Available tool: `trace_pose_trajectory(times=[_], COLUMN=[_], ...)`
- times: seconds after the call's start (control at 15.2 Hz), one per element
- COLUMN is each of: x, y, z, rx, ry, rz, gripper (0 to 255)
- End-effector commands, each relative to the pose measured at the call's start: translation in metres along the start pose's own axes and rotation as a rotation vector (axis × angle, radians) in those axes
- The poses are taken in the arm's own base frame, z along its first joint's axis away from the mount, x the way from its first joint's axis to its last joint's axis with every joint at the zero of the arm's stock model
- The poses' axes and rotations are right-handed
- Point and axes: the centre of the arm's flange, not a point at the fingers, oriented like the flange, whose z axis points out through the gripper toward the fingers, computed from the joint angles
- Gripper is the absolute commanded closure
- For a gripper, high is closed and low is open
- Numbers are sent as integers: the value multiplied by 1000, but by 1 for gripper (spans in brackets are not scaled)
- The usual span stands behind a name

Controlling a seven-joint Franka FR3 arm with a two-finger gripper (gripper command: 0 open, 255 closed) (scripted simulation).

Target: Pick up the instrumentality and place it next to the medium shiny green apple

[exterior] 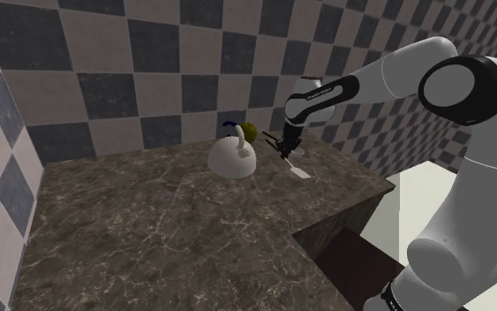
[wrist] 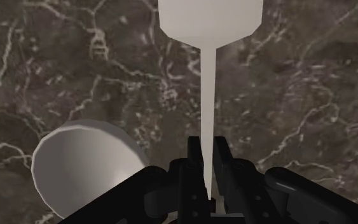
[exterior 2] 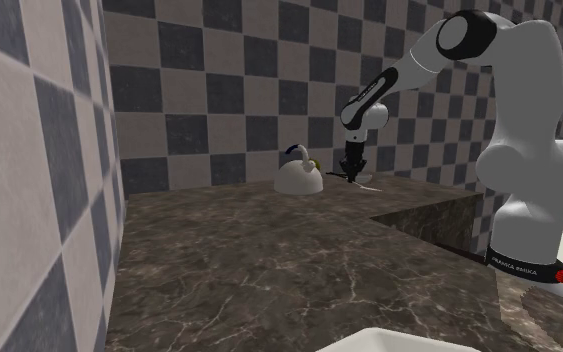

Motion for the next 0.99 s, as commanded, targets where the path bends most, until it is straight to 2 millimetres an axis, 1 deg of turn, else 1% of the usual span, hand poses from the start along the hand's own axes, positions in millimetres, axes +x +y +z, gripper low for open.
trace_pose_trajectory(times=[0.0,0.07,0.4,0.59,0.66,0.92], x=[0,0,0,0,0,0], y=[0,0,0,0,0,0], z=[0,0,0,-40,-50,-50], rx=[0,0,0,0,0,0], ry=[0,0,0,0,0,0], rz=[0,0,0,0,0,0], gripper=[255,0,0,0,0,0])
